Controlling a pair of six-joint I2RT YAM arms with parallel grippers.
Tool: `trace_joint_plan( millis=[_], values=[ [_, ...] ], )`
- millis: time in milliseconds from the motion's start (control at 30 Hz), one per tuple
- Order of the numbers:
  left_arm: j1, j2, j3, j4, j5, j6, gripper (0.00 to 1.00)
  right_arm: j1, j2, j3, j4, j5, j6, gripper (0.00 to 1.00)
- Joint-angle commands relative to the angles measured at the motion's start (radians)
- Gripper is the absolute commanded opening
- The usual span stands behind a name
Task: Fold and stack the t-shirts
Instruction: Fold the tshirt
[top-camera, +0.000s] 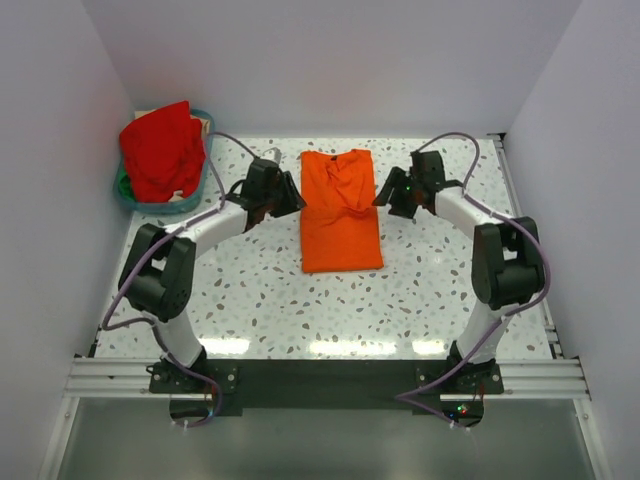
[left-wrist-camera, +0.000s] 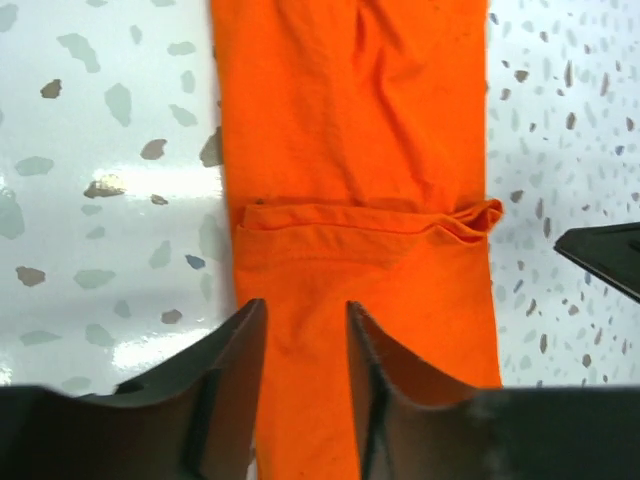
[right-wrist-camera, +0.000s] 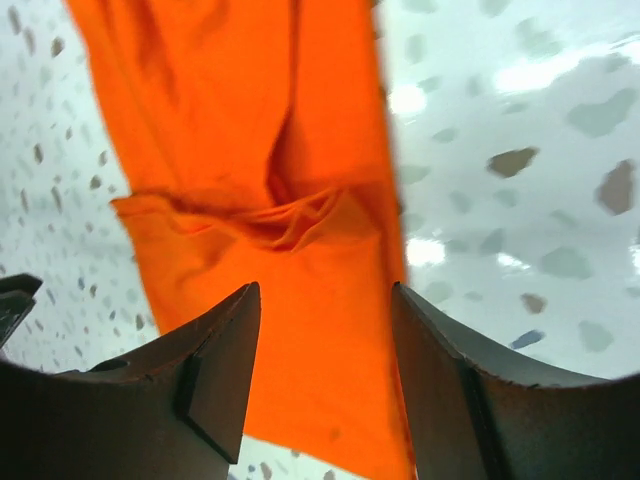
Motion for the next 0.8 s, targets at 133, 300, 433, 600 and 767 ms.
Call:
trace_joint_plan(
  millis=[133,300,433,600,767],
  values=[
    [-0.092,-0.018,0.007,0.062,0.016,0.033,0.12,0.172,-0.061,0.015,0.033,0.07,-0.079,0.45],
    [-0.103,0.107,0.107,0.062,0.056,0.047,0.02,0.197,0.06,0.097,0.025,0.027,-0.1,0.39],
    [-0.094,0.195,0.196,0.062,0.062,0.079,0.03,0.186,0.157,0.213,-0.016,0.026,-0.129,0.37],
    [-0.045,0.314,0.291,-0.005,0.068,0.091,0.04,0.149,0.266,0.319,-0.071,0.027,-0.149,0.35],
    [-0.018,0.357,0.285,-0.033,0.034,0.085,0.04,0.094,0.309,0.344,-0.082,0.052,-0.168,0.35]
  ],
)
